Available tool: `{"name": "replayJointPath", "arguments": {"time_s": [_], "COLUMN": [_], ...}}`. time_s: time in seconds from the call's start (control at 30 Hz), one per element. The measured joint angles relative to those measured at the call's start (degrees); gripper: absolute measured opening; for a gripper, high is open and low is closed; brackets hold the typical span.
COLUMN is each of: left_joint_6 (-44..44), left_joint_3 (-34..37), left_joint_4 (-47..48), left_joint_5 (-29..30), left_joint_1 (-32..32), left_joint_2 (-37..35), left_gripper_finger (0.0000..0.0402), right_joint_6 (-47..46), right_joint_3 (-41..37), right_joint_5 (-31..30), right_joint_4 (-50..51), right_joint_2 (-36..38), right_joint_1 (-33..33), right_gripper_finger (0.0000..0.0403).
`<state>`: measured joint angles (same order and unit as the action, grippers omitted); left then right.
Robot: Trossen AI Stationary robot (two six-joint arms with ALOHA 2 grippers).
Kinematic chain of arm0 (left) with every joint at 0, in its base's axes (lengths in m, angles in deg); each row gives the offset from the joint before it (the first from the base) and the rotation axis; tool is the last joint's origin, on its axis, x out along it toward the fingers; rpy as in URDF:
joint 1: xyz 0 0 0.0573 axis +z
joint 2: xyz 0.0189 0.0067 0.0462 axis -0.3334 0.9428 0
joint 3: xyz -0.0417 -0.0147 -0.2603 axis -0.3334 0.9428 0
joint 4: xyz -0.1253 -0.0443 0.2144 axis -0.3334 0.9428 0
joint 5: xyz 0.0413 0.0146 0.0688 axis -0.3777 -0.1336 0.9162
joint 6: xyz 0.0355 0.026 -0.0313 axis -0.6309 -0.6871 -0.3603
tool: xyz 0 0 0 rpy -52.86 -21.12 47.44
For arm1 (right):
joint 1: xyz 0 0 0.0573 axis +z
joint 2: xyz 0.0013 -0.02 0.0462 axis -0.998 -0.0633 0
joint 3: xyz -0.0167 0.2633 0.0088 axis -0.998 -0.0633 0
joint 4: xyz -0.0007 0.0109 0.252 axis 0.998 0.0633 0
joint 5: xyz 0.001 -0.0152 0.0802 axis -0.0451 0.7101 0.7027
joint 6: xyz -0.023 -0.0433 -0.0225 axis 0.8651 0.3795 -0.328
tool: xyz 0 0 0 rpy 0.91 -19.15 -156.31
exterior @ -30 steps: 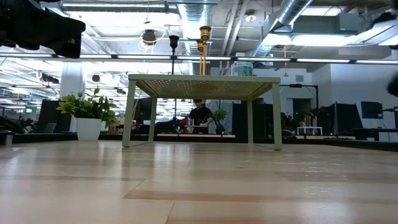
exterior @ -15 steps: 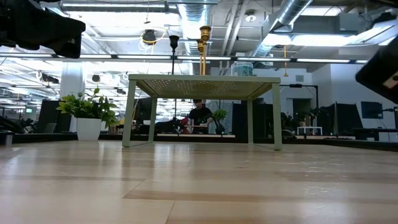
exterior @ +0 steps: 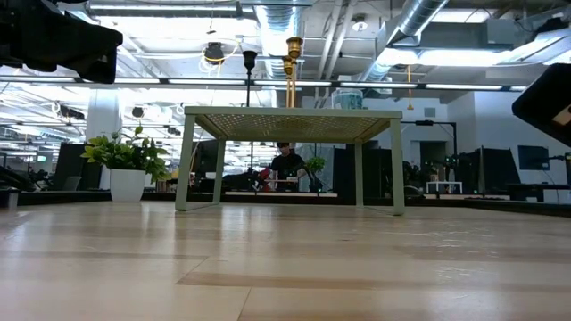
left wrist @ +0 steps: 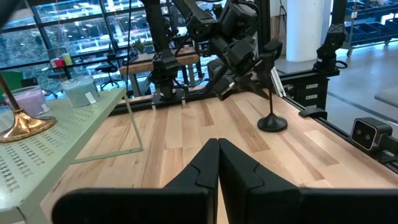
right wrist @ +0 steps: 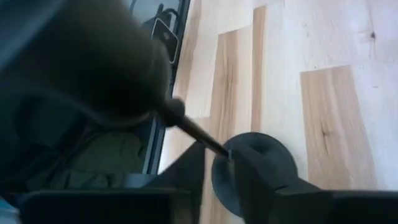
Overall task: Pick & Place candle stick holders
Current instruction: Put the black candle holder on the shelf aligned with the other black candle holder
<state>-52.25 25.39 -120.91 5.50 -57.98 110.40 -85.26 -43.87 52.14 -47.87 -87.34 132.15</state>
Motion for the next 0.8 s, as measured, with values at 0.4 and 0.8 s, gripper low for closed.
{"name": "replayJointPath", "arguments": {"time_s": [0.4,0.8], "left_joint_6": [0.0,0.0], "left_joint_3": [0.0,0.0], "left_joint_4": [0.0,0.0], "left_joint_5": [0.0,0.0], "left_joint_1": [0.0,0.0], "left_joint_2": [0.0,0.0], "left_gripper_finger": [0.0008,0.0008], "right_joint_6": [3.0,-4.1], "right_joint_3": [0.0,0.0], "right_joint_5": [-0.2,1.2], "right_joint_4": [0.4,3.4], "right_joint_2": [0.0,0.0], "right_joint_1": [-0.2,0.1], "right_gripper_finger": [0.0006,0.0051]}}
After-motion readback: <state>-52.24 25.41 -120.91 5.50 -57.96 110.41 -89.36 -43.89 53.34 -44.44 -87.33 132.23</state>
